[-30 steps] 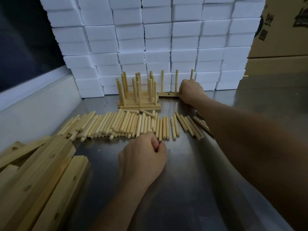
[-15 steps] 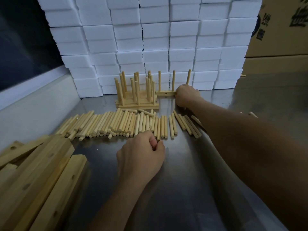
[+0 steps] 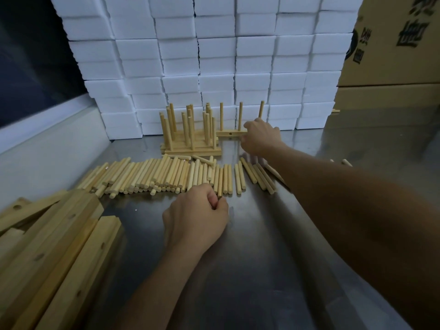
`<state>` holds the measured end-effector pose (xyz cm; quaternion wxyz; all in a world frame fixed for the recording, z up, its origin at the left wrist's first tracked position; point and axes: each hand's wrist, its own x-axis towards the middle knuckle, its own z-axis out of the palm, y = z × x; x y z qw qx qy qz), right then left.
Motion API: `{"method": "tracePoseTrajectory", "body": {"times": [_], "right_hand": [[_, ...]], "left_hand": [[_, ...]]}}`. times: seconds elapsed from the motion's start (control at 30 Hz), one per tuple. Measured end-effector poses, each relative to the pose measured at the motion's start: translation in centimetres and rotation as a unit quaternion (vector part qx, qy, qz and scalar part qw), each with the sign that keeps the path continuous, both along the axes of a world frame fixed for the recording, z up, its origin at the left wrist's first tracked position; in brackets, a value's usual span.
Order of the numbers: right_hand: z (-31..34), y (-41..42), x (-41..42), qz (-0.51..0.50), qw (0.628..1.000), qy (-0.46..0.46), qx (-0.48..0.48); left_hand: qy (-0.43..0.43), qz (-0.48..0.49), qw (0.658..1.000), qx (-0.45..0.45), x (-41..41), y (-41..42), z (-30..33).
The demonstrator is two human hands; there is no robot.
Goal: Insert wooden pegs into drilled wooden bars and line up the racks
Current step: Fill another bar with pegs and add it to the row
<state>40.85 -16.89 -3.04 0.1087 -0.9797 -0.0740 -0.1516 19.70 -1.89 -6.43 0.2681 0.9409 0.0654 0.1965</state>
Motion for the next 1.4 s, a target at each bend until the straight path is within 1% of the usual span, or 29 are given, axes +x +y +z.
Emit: {"method": "tracePoseTrajectory", "body": {"times": [0.23,0.47,0.57,0.63,0.7,0.73,0.8,0.87,0.97,1.03,1.13,1.27,1.4], "right_hand": [[1.1,-0.8,-4.8,0.009,1.0,-0.007,0.022],[2.6,-1.5,-12.6,0.011,0.993,-0.046,0.106],[2.7,-1.9,-16.1,0.011,0.986,-0.062,0.154],[2.4,-2.3,-18.1,0.01,0.982,-0.078,0.173],[1.8,-2.6,-19.6,0.012,0.978,-0.088,0.19],[1.4,-2.8,-20.2,0.01,0.976,-0.091,0.197],[0.4,-3.3,-21.2,-0.003,0.974,-0.106,0.201],[-0.7,-3.9,-21.8,-0.013,0.971,-0.119,0.206],[-1.6,-4.4,-22.1,-0.021,0.969,-0.125,0.213],[-1.6,-4.6,-22.1,-0.023,0.965,-0.135,0.224],[-1.7,-4.7,-22.1,-0.022,0.964,-0.13,0.23],[-1.9,-4.8,-21.8,-0.028,0.966,-0.118,0.23],[-2.0,-5.1,-21.7,-0.037,0.966,-0.107,0.234]], "left_hand": [[0.01,0.009,1.0,-0.015,0.2,0.0,-0.1],[0.018,-0.006,1.0,-0.017,-0.3,0.0,0.2],[0.016,-0.015,1.0,0.002,-1.1,-0.2,0.7],[0.004,-0.016,0.999,0.046,-1.7,-0.3,1.1],[-0.002,0.005,0.992,0.124,-2.4,-0.4,1.4],[0.004,0.033,0.987,0.16,-2.6,-0.4,1.6],[0.038,0.098,0.975,0.197,-3.3,-0.2,2.1],[0.08,0.137,0.968,0.196,-3.8,0.1,2.4],[0.136,0.164,0.962,0.173,-4.2,0.9,2.7],[0.149,0.171,0.96,0.161,-4.3,1.3,2.9],[0.123,0.165,0.965,0.162,-4.2,1.5,2.8],[0.058,0.119,0.977,0.168,-4.3,0.9,2.6],[0.046,0.122,0.968,0.214,-4.6,1.2,2.7]]}}
